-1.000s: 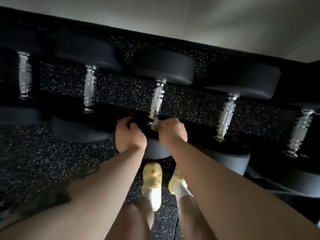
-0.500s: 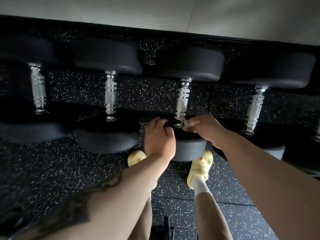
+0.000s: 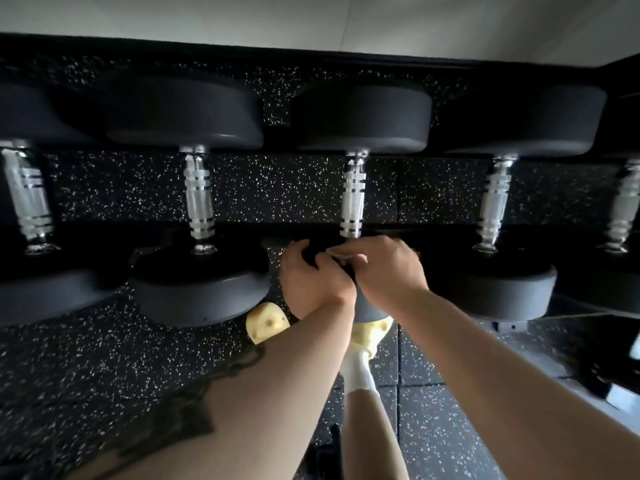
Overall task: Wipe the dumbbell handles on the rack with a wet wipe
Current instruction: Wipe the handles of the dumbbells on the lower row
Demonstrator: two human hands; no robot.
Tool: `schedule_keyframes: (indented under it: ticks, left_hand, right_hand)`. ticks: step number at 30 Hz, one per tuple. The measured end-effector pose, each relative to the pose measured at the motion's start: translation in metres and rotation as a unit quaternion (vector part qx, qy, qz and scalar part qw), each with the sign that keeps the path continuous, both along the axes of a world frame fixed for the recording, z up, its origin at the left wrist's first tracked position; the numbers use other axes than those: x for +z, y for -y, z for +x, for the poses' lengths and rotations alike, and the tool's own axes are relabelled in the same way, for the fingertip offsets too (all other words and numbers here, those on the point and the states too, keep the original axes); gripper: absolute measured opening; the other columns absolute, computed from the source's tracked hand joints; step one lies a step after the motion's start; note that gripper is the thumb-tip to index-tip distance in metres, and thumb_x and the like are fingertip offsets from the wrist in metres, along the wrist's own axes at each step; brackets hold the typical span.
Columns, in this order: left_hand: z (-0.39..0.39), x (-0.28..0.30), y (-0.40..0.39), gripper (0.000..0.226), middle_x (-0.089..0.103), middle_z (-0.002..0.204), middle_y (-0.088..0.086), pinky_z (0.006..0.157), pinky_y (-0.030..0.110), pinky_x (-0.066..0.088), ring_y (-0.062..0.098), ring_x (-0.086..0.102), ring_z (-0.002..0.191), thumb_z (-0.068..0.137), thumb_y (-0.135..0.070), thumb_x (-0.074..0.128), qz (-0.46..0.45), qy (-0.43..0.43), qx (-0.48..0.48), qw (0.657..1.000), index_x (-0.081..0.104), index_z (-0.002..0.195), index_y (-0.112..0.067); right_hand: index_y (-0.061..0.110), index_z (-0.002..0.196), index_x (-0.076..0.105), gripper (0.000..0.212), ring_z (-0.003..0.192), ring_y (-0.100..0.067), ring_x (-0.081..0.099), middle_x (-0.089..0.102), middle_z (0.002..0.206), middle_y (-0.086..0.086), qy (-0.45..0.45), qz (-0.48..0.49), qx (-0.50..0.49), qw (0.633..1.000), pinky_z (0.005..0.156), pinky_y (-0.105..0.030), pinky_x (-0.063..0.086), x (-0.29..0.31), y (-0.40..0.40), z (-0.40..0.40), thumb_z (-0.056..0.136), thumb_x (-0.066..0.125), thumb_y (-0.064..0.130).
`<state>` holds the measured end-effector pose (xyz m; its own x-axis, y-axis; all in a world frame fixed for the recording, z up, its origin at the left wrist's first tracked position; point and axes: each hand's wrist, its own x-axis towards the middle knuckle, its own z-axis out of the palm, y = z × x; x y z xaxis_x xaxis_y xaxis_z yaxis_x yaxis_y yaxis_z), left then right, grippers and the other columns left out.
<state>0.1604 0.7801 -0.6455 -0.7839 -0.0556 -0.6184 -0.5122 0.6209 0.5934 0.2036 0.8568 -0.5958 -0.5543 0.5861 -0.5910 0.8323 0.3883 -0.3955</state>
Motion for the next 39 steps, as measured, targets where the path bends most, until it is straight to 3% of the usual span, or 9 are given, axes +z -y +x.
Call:
schedule_keyframes:
  ticks: [3, 8, 13, 17, 21, 24, 30, 35, 39]
  left_hand:
    - [0.000, 0.001, 0.001, 0.053, 0.063, 0.119, -0.002, 0.096, 0.041, 0.045, 0.025, 0.057, 0.112, 0.064, -0.032, 0.038, 0.006, -0.011, -0.007, 1.000, 0.064, 0.109, -0.023]
    - [0.000, 0.003, -0.001, 0.051, 0.064, 0.113, 0.000, 0.090, 0.041, 0.047, 0.027, 0.058, 0.105, 0.062, -0.031, 0.039, 0.003, -0.023, -0.008, 1.000, 0.066, 0.105, -0.020]
    - [0.002, 0.003, -0.001, 0.044, 0.065, 0.109, -0.002, 0.089, 0.039, 0.046, 0.026, 0.058, 0.104, 0.063, -0.032, 0.040, -0.002, -0.020, -0.002, 1.000, 0.064, 0.098, -0.024]
    - [0.002, 0.003, -0.002, 0.043, 0.064, 0.111, -0.006, 0.086, 0.040, 0.048, 0.025, 0.058, 0.102, 0.062, -0.034, 0.039, -0.017, -0.023, -0.001, 1.000, 0.065, 0.095, -0.026]
    - [0.003, 0.001, -0.001, 0.039, 0.063, 0.113, -0.007, 0.086, 0.041, 0.048, 0.024, 0.057, 0.102, 0.062, -0.036, 0.039, -0.020, -0.031, -0.004, 0.999, 0.063, 0.091, -0.027]
    - [0.003, 0.001, -0.001, 0.032, 0.062, 0.117, -0.007, 0.089, 0.040, 0.046, 0.023, 0.056, 0.106, 0.063, -0.035, 0.038, -0.018, -0.033, -0.010, 0.999, 0.060, 0.086, -0.031]
    - [0.005, 0.000, -0.002, 0.027, 0.060, 0.121, -0.011, 0.089, 0.040, 0.047, 0.021, 0.056, 0.110, 0.064, -0.034, 0.039, -0.018, -0.033, -0.010, 0.999, 0.058, 0.083, -0.033]
    - [0.005, 0.000, -0.001, 0.027, 0.060, 0.120, -0.011, 0.090, 0.042, 0.047, 0.022, 0.057, 0.108, 0.064, -0.034, 0.039, -0.015, -0.042, -0.005, 0.999, 0.059, 0.082, -0.032]
    - [0.005, -0.002, -0.001, 0.030, 0.061, 0.121, -0.010, 0.090, 0.043, 0.046, 0.023, 0.056, 0.109, 0.063, -0.034, 0.039, -0.017, -0.048, -0.007, 0.999, 0.062, 0.084, -0.030]
  right_hand:
    - [0.049, 0.112, 0.063, 0.033, 0.109, -0.016, 0.051, 0.063, 0.110, 0.008, 0.003, 0.042, 0.198, 0.979, 0.097, -0.029, 0.037, -0.012, -0.017, -0.007, 0.092, 0.053, 0.023]
    - [0.034, 0.113, 0.065, 0.034, 0.099, -0.027, 0.059, 0.062, 0.106, -0.003, 0.069, 0.100, 0.365, 0.923, 0.071, -0.032, 0.043, -0.010, -0.025, -0.032, 0.092, 0.045, 0.016]
    - [0.045, 0.103, 0.068, 0.028, 0.093, -0.019, 0.063, 0.068, 0.109, 0.005, 0.097, 0.000, 0.077, 0.992, 0.066, -0.024, 0.048, 0.000, -0.038, 0.006, 0.088, 0.059, 0.024]
    - [0.025, 0.108, 0.070, 0.022, 0.090, -0.024, 0.064, 0.067, 0.098, -0.005, 0.097, -0.093, -0.158, 0.978, 0.070, -0.029, 0.054, -0.029, -0.037, -0.006, 0.089, 0.059, 0.021]
    - [-0.001, 0.129, 0.052, 0.036, 0.111, -0.030, 0.052, 0.052, 0.130, -0.022, 0.112, -0.209, -0.180, 0.955, 0.060, -0.014, 0.039, -0.048, -0.039, -0.029, 0.097, 0.036, 0.005]
    - [-0.004, 0.118, 0.060, 0.030, 0.109, -0.035, 0.057, 0.057, 0.123, -0.023, 0.102, -0.223, -0.182, 0.952, 0.091, -0.034, 0.049, -0.033, -0.052, -0.021, 0.092, 0.048, 0.002]
    - [0.019, 0.106, 0.063, 0.033, 0.083, -0.016, 0.062, 0.062, 0.094, -0.002, -0.092, -0.272, -0.471, 0.834, 0.078, -0.030, 0.054, -0.021, -0.089, -0.042, 0.088, 0.050, -0.006]
    - [0.004, 0.086, 0.062, 0.032, 0.054, -0.020, 0.061, 0.063, 0.067, -0.008, -0.150, -0.389, -0.579, 0.701, 0.062, -0.033, 0.058, -0.029, -0.074, -0.075, 0.099, 0.033, 0.011]
    - [0.019, 0.114, 0.067, 0.030, 0.075, -0.014, 0.064, 0.069, 0.087, 0.002, -0.122, -0.161, -0.438, 0.876, 0.077, -0.030, 0.054, -0.027, -0.060, -0.056, 0.090, 0.052, 0.009]
